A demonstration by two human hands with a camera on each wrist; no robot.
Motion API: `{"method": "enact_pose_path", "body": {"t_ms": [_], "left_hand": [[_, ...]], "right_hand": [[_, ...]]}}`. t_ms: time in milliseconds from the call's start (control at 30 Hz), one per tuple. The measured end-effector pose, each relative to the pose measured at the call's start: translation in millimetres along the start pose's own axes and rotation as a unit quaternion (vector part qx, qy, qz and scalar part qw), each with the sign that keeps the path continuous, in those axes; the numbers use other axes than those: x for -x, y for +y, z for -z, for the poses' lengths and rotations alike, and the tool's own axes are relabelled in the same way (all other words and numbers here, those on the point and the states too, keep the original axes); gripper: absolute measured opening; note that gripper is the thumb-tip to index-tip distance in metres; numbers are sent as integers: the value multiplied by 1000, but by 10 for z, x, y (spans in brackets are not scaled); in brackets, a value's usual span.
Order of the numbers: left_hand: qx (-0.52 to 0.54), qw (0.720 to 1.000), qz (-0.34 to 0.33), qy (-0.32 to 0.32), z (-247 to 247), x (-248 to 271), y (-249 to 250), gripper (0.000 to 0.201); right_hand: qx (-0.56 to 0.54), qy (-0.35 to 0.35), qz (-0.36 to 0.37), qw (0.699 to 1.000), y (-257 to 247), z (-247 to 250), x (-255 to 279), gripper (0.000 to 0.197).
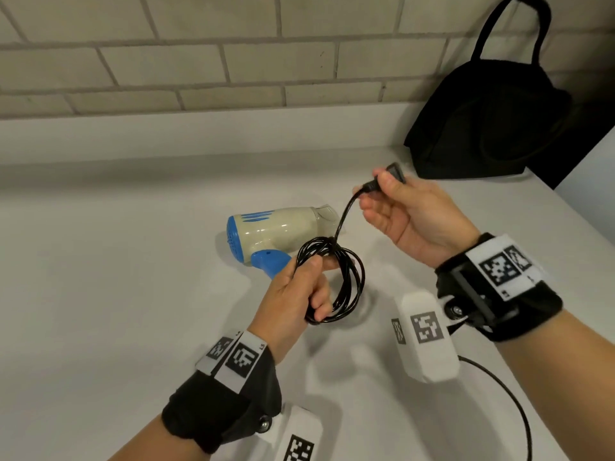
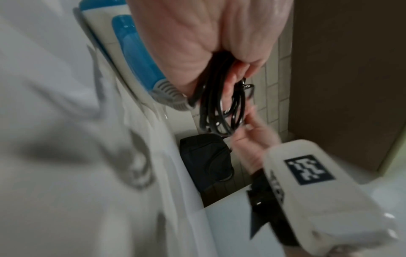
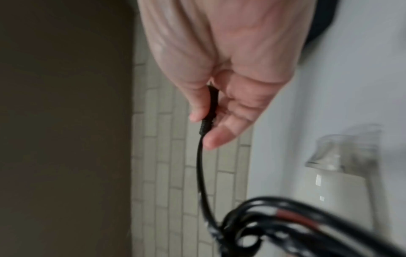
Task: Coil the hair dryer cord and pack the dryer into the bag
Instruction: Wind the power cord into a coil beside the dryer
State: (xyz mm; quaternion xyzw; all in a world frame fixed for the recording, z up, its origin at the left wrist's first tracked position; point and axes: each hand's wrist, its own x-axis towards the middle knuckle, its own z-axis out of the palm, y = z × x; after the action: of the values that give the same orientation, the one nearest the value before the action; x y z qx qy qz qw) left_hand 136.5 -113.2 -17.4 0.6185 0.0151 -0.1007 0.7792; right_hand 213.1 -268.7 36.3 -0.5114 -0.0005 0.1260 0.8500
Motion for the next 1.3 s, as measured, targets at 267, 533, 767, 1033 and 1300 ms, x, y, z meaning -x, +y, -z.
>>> {"method": "enact_pose_path", "body": {"t_ms": [267, 533, 767, 1033, 1300], "left_hand": [[39, 999, -29, 9, 80, -41, 66, 29], [-39, 995, -56, 71, 64, -147, 96, 38], [-87, 987, -100, 90, 41, -123, 56, 30], [-168, 971, -142, 89, -47, -81, 2, 24], [-122, 981, -131, 74, -70, -70, -4, 22]], "right_hand": [[-39, 19, -150, 988, 539, 181, -41, 30], [103, -54, -146, 982, 761, 8, 141, 35], [133, -58, -80, 986, 586, -53, 325, 24], [106, -124, -67, 984, 471, 72, 444, 43], [270, -140, -26, 952, 479, 77, 436, 26]]}}
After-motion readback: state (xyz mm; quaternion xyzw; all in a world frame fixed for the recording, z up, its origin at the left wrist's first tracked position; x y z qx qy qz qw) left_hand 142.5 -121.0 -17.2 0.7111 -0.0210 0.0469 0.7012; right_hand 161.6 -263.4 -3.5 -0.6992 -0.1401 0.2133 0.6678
